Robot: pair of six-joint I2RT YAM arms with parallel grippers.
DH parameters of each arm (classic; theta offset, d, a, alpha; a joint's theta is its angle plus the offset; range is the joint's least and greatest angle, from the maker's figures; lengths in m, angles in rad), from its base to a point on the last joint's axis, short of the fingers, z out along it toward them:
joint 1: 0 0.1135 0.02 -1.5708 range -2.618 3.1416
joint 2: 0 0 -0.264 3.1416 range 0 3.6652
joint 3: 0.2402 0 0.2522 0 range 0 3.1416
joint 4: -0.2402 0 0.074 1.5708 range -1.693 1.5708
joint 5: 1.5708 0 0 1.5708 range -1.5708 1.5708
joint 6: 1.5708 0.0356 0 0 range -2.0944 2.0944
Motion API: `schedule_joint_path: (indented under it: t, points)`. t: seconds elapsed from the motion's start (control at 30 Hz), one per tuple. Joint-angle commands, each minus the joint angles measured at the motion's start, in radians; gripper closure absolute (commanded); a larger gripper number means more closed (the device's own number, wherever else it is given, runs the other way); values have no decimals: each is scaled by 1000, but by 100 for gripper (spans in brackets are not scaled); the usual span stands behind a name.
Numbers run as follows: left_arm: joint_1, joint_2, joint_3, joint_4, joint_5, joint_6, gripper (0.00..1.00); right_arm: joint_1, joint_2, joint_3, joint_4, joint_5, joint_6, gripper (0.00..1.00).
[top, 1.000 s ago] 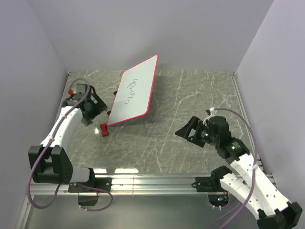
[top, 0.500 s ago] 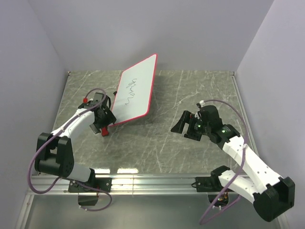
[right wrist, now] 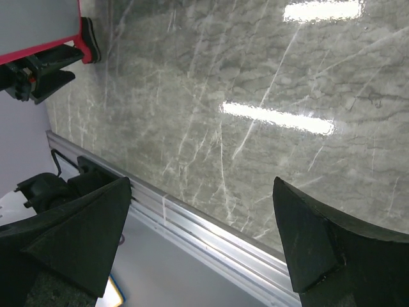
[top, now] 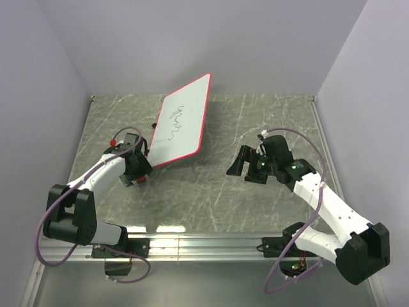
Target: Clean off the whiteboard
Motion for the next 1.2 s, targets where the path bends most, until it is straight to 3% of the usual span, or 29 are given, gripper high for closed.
schedule_joint_path:
  t: [0.0, 0.27, 0.53, 0.63, 0.73, 0.77, 0.83, 0.9, 1.17]
  points:
    - [-2, 14, -4, 59, -9, 36, 26, 1, 9, 24, 13, -28, -29, 2]
    - [16, 163, 34, 119, -47, 102, 25, 1, 15, 31, -11, -27, -64, 2]
    - [87, 198, 19, 217, 24, 152, 33, 3, 23, 55, -59, 6, -104, 2]
    - [88, 206, 26, 226, 36, 156, 42, 1, 26, 48, -54, 10, -102, 2]
    - [88, 218, 33, 228, 46, 151, 58, 3, 43, 61, -47, 15, -102, 2]
    - [88, 220, 31, 229, 48, 151, 69, 1, 50, 73, -48, 18, -104, 2]
    - [88, 218, 31, 228, 53, 153, 80, 1, 93, 138, -50, 13, -119, 2]
    - [88, 212, 42, 213, 53, 159, 99, 1, 133, 204, -56, -22, -133, 2]
    - [103, 74, 212, 58, -6, 169, 100, -6, 432, 682, -67, -139, -133, 2]
